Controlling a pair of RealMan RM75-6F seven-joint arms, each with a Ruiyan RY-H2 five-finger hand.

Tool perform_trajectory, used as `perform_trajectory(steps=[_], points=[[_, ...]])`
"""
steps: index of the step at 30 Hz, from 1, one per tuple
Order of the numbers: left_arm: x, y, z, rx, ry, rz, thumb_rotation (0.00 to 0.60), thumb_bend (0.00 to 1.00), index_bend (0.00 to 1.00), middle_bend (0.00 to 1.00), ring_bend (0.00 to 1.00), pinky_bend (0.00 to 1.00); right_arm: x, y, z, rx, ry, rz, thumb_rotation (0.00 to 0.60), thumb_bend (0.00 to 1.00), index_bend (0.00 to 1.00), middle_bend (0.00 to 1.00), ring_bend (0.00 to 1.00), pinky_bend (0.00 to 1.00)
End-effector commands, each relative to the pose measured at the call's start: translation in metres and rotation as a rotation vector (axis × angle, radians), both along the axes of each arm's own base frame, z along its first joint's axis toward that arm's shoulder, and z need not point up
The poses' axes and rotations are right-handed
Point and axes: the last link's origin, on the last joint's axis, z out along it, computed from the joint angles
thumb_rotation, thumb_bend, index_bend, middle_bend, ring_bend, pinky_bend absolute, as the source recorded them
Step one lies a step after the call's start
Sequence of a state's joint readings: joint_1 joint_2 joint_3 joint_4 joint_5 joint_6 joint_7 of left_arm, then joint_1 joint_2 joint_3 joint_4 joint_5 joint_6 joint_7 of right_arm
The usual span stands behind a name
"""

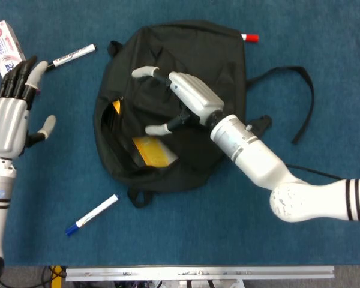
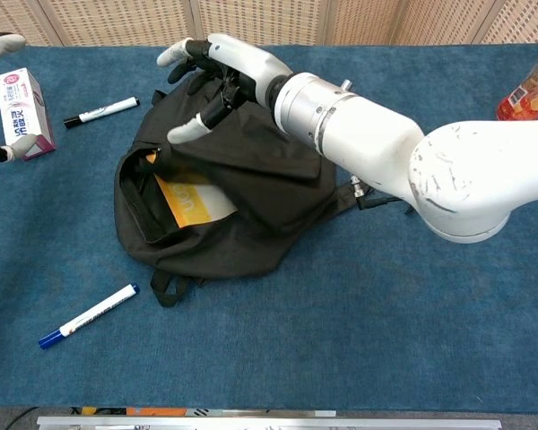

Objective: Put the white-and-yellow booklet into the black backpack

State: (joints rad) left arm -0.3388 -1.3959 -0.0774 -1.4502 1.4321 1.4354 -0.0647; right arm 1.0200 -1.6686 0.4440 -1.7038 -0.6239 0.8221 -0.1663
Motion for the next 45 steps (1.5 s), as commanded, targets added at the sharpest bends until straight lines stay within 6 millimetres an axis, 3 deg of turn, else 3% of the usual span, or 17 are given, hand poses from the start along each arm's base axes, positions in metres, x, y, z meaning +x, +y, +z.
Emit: perform_trajectory(steps=[1, 6, 9, 15, 25, 31, 38, 45], points=[[-0.002, -0.003, 0.003, 0.003, 0.0, 0.014, 0.6, 0.27, 0.0, 0.0, 0.0, 0.1, -0.004, 0.001, 0.006, -0.001, 0.017, 0.023, 0.6, 0.0, 0.04, 0.13, 0.13, 0.27], [-0.008, -0.007, 0.009, 0.009, 0.016, 0.032, 0.6, 0.27, 0.0, 0.0, 0.0, 0.1, -0.026, -0.004, 0.032, -0.067, 0.031, 0.015, 0.6, 0.0, 0.02, 0.12, 0.12, 0.26], [-0.011, -0.009, 0.012, 0.021, 0.027, 0.042, 0.6, 0.27, 0.0, 0.0, 0.0, 0.1, -0.051, -0.005, 0.052, -0.12, 0.065, -0.008, 0.6, 0.0, 0.02, 0.16, 0.12, 0.26], [-0.021, -0.015, 0.021, 0.039, 0.09, 0.079, 0.6, 0.27, 0.02, 0.0, 0.0, 0.1, -0.115, 0.001, 0.096, -0.295, 0.173, -0.07, 0.6, 0.31, 0.18, 0.32, 0.22, 0.31], [-0.037, -0.023, 0.037, 0.053, 0.209, 0.158, 0.6, 0.27, 0.12, 0.0, 0.01, 0.1, -0.231, 0.043, 0.17, -0.538, 0.421, -0.181, 0.6, 0.37, 0.35, 0.42, 0.31, 0.43], [-0.043, -0.028, 0.043, 0.075, 0.232, 0.186, 0.6, 0.27, 0.17, 0.01, 0.02, 0.1, -0.282, 0.078, 0.199, -0.621, 0.56, -0.22, 0.6, 0.38, 0.39, 0.44, 0.34, 0.44], [-0.043, -0.043, 0.049, 0.075, 0.281, 0.193, 0.6, 0.27, 0.17, 0.01, 0.02, 0.1, -0.317, 0.114, 0.212, -0.694, 0.682, -0.23, 0.6, 0.37, 0.44, 0.45, 0.36, 0.44], [-0.045, -0.059, 0.051, 0.055, 0.291, 0.229, 0.6, 0.27, 0.17, 0.01, 0.02, 0.1, -0.331, 0.129, 0.217, -0.724, 0.66, -0.289, 0.6, 0.37, 0.45, 0.46, 0.37, 0.44]])
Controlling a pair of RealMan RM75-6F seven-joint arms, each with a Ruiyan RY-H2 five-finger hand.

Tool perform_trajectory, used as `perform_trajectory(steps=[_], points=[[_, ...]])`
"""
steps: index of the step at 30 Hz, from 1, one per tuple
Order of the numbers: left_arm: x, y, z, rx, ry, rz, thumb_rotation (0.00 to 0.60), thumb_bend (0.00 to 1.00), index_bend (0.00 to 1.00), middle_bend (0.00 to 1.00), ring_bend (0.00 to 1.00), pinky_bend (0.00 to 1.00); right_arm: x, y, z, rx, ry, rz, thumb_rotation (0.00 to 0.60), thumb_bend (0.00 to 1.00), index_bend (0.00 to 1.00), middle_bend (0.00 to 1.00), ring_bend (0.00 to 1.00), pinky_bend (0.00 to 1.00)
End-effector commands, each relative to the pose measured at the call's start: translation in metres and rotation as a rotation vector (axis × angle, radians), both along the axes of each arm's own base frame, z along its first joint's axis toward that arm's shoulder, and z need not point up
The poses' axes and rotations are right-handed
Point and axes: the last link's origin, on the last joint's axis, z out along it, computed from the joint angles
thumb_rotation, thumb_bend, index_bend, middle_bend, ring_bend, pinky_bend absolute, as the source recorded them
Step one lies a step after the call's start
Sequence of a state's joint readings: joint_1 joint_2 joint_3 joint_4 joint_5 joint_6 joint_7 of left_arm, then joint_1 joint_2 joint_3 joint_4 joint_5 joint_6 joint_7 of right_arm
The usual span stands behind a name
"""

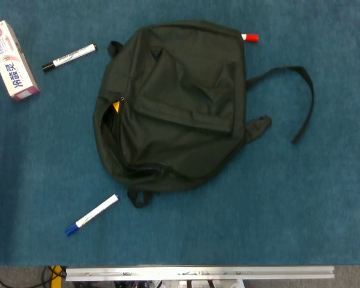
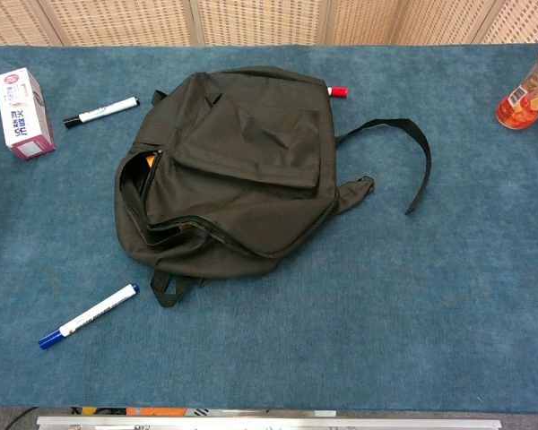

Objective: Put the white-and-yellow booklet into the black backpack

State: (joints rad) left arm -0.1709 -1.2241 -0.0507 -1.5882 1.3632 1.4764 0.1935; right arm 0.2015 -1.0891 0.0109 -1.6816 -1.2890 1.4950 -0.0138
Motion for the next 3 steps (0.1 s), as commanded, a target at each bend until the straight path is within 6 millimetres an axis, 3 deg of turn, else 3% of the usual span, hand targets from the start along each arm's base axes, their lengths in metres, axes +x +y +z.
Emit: perform_trajectory(steps=[1, 3], points=[[-0.0013, -0.0058, 0.0007, -0.003, 0.002, 0.013, 0.6, 0.27, 0.17, 0.01, 0.02, 0.1, -0.0028, 0.0027, 0.0008, -0.011, -0.001, -0.001, 0.6, 0.37, 0.45, 0.46, 0.37, 0.44], [-0.0012, -0.0065, 0.0007, 0.001, -0.006, 0.017, 0.6, 0.27, 0.17, 0.01, 0.02, 0.1, -0.0028, 0.0026, 0.0001, -0.008, 0.0, -0.002, 0.6, 0.37, 0.45, 0.46, 0.37, 0.44]])
